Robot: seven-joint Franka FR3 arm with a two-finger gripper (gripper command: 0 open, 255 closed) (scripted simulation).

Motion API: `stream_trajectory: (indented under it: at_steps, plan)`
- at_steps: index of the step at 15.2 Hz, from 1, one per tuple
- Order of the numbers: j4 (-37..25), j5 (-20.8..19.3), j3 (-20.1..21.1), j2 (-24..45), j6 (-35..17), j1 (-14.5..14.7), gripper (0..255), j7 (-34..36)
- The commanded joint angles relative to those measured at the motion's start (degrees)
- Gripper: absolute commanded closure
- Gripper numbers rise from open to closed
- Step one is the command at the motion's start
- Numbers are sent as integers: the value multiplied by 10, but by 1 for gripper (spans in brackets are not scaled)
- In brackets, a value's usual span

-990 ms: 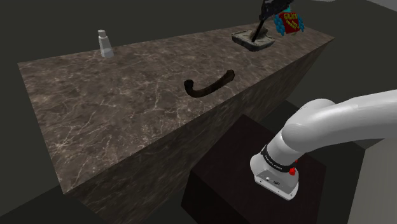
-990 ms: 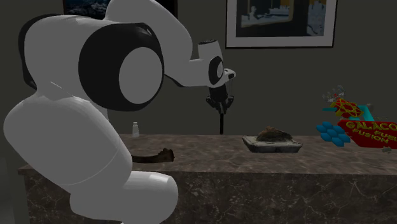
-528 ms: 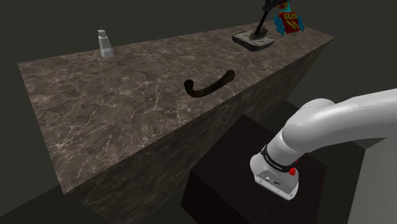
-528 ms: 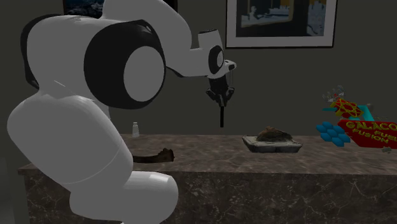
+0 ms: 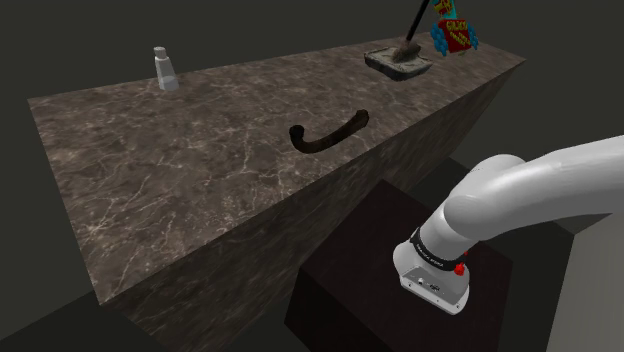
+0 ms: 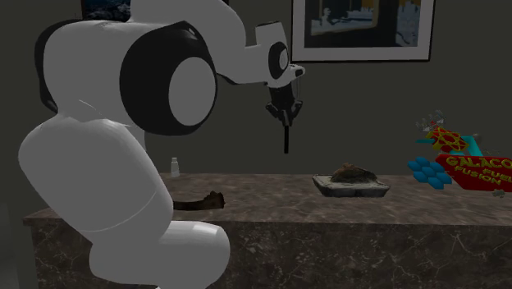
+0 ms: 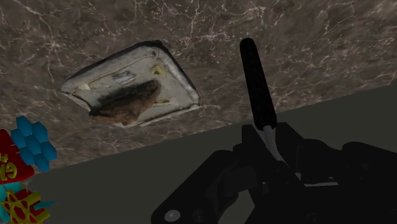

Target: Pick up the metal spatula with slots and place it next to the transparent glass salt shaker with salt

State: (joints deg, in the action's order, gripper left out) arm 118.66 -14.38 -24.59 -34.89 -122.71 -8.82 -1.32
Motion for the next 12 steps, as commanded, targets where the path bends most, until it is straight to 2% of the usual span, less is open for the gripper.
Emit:
stream_trajectory:
  at_steps: [1,12]
  plan:
    - [-19,3,1,5,14,2,255,-2]
    - [-135,21,2,41,94,16,255,-13]
